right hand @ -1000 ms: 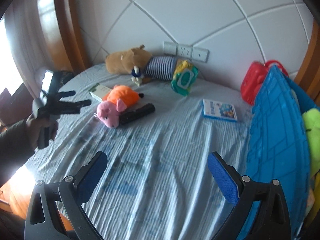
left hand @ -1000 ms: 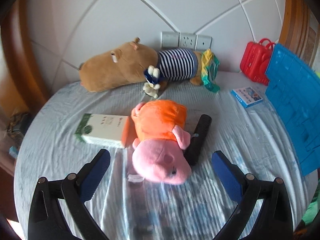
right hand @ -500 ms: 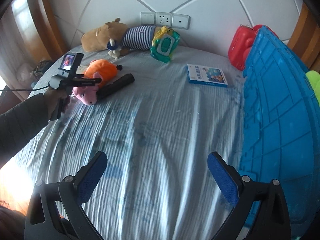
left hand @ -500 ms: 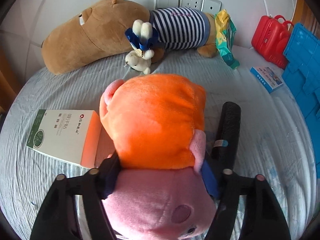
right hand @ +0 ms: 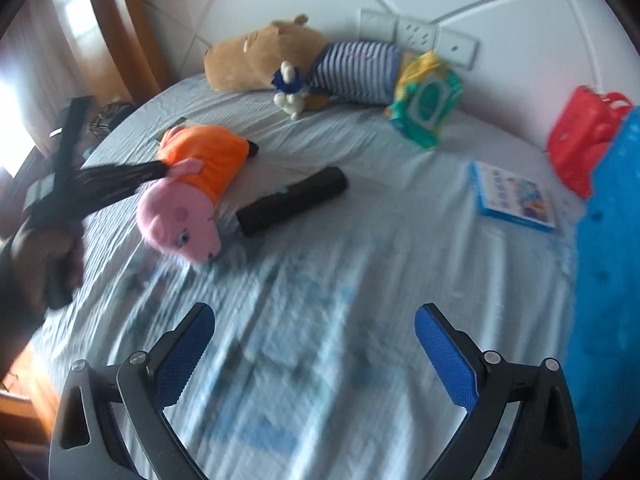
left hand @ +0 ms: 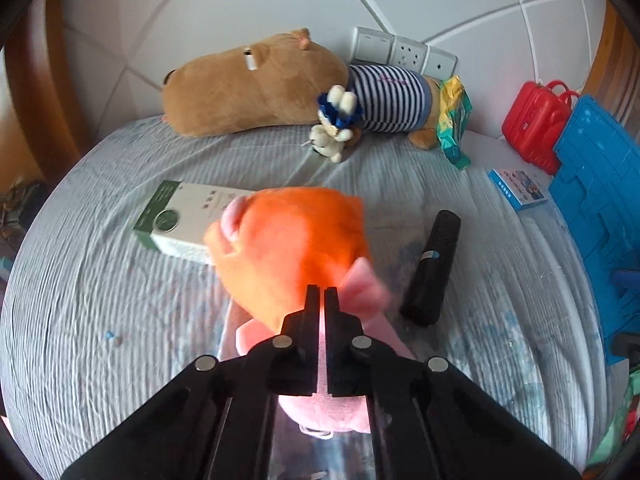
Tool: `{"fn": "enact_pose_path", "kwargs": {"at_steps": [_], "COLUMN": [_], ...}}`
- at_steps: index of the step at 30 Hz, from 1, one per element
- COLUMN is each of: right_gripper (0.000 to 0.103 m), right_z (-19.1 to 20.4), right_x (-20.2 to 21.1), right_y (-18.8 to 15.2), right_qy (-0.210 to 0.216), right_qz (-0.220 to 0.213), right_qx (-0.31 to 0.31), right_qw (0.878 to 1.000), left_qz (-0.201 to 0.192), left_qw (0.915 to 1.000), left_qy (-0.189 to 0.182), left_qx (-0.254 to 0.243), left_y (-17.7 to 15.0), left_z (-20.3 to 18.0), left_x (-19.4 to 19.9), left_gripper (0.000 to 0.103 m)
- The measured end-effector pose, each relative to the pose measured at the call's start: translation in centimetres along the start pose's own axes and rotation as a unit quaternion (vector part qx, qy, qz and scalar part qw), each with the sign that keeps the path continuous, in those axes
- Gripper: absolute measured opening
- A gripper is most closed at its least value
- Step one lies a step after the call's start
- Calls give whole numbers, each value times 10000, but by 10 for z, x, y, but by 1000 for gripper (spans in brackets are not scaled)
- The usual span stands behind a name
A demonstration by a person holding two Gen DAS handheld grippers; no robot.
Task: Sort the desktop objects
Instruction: 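Grasp the pink pig plush in orange clothes with the left tool, then grasp the black cylinder with the right tool while the left tool holds the pig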
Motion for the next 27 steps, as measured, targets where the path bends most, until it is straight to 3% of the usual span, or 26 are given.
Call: {"fn": "enact_pose_path", "kwargs": {"at_steps": [2,4,5,6,12,16,17,18,21,27], "right_gripper": [102,102,102,102,102,102,102,102,102,102], "right_z": [7,23,31,39,47,34,30,27,18,10], "right_x": [-21,-30,-31,-32,-27,-24,-23,-23,-23,-52], "right_y": [12,23,25,27,23,15,13,11,8,23], "right_qy": [31,90,98,107,-55,-216,-256,-296,-367,-153], "right_qz": [57,66,57,48,98,163,180,196,238,201], "right_qx": [-115,-18,79,177,380,274,248,221,150,-388], "right_qw": [9999,9999,9999,9998,9992,9993,9992,9991,9989,9989], "left_qz": [127,150,95,-16,629,508,478,448,357,176], "left_qw": [9997,9991,9983,9972,9932,9936,9936,9937,9938,9938], "left_qy": [-131,-208,-321,-384,-253,-271,-276,-280,-294,-322], "left_qx": [161,325,482,648,950,977,983,990,1010,1049], "left_y": [-7,-9,-8,-6,6,4,4,4,3,1], "left_z": [9,13,15,16,9,10,10,10,10,11], "left_x": [-4,-6,-5,-3,-48,-39,-37,-34,-27,-13], "left_gripper": [8,59,100,103,103,103,98,83,63,60]}}
Point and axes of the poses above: each gripper's, at about its wrist camera, not at the fingertips, and x roughly against the way its jaws point, z to its left, y to its top, the point moved 6 cm from there along -x, roughly the way its jaws point, and after that the axes turned 8 degrees about y, right-handed, at the moved point
